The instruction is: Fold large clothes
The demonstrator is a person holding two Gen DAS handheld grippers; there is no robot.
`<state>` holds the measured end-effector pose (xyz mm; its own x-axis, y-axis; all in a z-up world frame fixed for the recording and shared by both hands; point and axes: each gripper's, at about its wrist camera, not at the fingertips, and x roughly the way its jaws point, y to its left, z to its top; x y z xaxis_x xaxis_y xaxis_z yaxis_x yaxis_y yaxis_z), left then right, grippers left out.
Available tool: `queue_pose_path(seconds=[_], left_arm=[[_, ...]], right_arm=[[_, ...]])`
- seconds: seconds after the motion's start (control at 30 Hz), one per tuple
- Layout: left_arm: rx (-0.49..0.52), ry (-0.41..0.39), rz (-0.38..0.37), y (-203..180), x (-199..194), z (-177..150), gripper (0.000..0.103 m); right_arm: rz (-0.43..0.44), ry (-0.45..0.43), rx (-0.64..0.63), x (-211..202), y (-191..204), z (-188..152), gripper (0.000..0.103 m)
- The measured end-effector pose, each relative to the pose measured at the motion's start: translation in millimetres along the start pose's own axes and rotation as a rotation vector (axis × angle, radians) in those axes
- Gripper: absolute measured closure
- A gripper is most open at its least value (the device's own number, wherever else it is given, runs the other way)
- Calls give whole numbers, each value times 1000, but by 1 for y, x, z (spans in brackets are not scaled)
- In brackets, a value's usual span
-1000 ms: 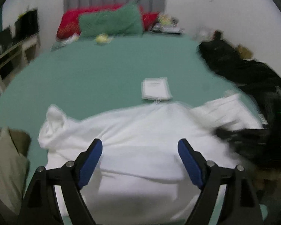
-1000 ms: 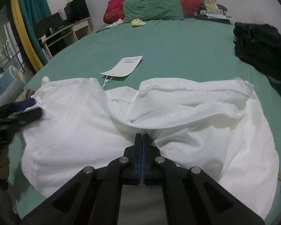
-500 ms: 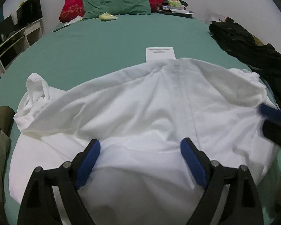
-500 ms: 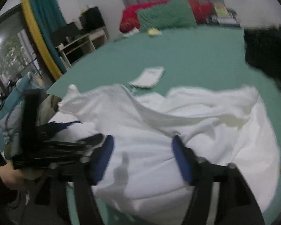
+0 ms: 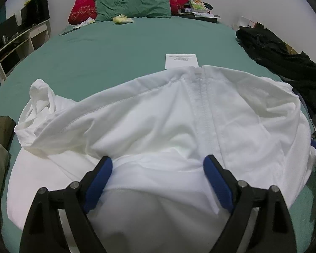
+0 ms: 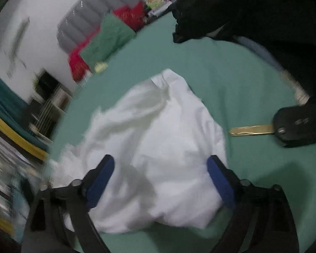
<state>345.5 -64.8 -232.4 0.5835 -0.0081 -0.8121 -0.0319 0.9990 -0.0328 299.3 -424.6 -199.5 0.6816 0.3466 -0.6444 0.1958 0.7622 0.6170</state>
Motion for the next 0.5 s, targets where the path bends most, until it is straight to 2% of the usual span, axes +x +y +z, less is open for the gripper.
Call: queue_pose_path(seconds=[0.1,0.17,0.3,0.33,0.37,0.4,0.43,0.5], left_arm=[[-7,2,-8,1,0,0,14],[-12,2,-13,2,-1,-1,14],[-11,1,-13,2,-1,0,14],[-12,1,-13,2,-1,0,14],[-14,2,-12,3,-1,0,14],[-15,4,-9,2,-1,0,14],[-12,9,0,1,-1,1,14],[-13,24,9,-1,-1,4,14]], right_arm=[[59,20,22,11,10,-5,12],[128,65,-25,24,25,-13,12],[153,74,-157,43,53,-32,14],[151,77,-166,48,57,-35,26],[139,91,-167,52,59,-37,60],[129,129,-160,61,59,-38,83],[135,149,-143,66,59,-39,92],[120,123,-162,61,62,-40,93]])
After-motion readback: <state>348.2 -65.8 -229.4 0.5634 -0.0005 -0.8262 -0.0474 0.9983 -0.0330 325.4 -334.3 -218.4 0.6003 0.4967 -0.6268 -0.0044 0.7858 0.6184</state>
